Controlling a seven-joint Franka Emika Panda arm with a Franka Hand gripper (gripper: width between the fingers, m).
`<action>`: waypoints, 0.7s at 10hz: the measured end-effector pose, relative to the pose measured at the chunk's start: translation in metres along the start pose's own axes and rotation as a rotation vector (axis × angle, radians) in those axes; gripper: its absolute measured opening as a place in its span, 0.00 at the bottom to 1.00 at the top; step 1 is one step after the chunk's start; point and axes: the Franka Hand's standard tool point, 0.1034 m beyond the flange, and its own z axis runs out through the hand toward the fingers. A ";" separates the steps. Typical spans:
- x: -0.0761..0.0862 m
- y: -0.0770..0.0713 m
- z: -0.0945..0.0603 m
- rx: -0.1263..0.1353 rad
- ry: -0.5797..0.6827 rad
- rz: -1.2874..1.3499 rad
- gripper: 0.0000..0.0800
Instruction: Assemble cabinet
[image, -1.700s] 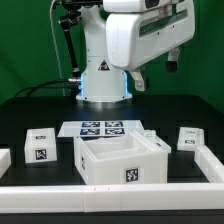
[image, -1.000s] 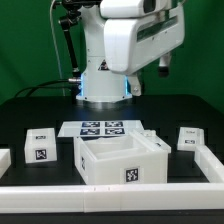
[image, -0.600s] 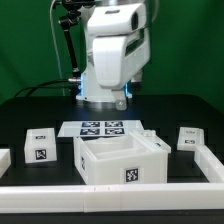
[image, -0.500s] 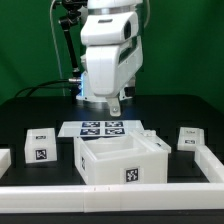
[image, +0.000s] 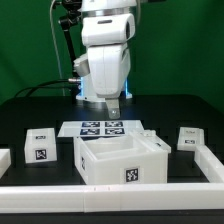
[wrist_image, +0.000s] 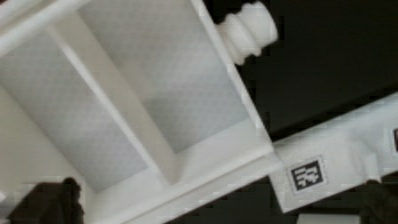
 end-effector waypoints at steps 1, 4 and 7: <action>-0.002 0.003 0.005 -0.013 -0.009 -0.058 1.00; -0.004 0.003 0.012 -0.009 -0.027 -0.106 1.00; -0.006 0.002 0.015 -0.013 -0.030 -0.163 1.00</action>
Offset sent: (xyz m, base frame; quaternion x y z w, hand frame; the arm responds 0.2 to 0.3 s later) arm 0.0000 0.0000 0.0000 0.0000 0.0000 0.0000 1.0000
